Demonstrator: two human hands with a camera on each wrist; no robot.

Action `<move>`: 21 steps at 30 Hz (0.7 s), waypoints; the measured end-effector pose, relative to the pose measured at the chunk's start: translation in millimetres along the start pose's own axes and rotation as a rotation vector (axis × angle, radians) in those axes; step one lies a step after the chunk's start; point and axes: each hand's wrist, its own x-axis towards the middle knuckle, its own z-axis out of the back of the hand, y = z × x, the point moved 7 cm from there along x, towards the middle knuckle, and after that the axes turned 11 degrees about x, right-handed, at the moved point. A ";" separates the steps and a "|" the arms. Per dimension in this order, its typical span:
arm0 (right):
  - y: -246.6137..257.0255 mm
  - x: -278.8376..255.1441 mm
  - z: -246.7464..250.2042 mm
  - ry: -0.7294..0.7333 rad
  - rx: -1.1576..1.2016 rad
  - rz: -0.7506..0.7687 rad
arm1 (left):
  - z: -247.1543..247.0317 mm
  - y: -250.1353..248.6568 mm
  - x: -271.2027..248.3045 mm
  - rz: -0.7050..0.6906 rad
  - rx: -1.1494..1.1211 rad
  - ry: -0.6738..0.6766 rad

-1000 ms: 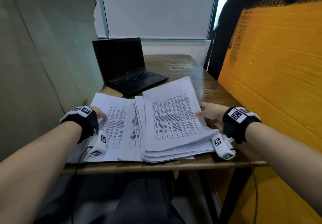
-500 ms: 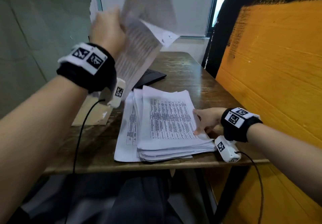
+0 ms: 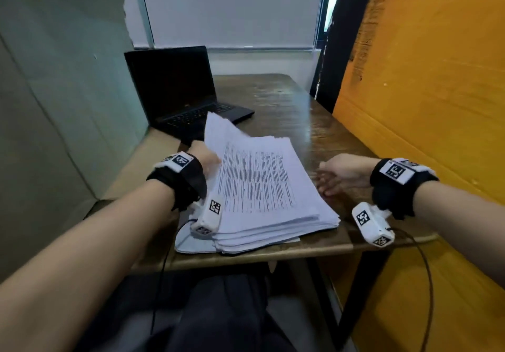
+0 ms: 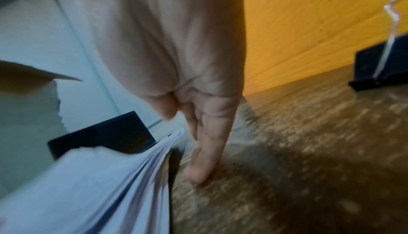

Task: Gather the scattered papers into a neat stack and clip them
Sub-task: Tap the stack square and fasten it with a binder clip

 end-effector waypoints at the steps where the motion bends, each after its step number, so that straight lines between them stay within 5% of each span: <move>1: -1.3 0.6 6.7 -0.037 0.112 -0.012 | -3.7 10.5 5.0 0.045 0.095 0.032; 7: -2.7 9.8 -21.2 0.091 0.301 -0.040 | -12.1 38.5 5.9 0.089 0.054 0.128; 13: 15.1 15.7 -74.7 0.181 -0.091 0.016 | -23.2 48.7 14.1 0.119 -0.387 0.132; 16: 17.2 13.8 -80.7 0.269 -0.187 0.023 | -17.6 59.4 12.8 0.132 -0.397 0.162; 21: 50.5 15.8 -48.4 0.142 -0.275 0.252 | 13.3 16.3 -12.1 -0.178 -0.346 0.074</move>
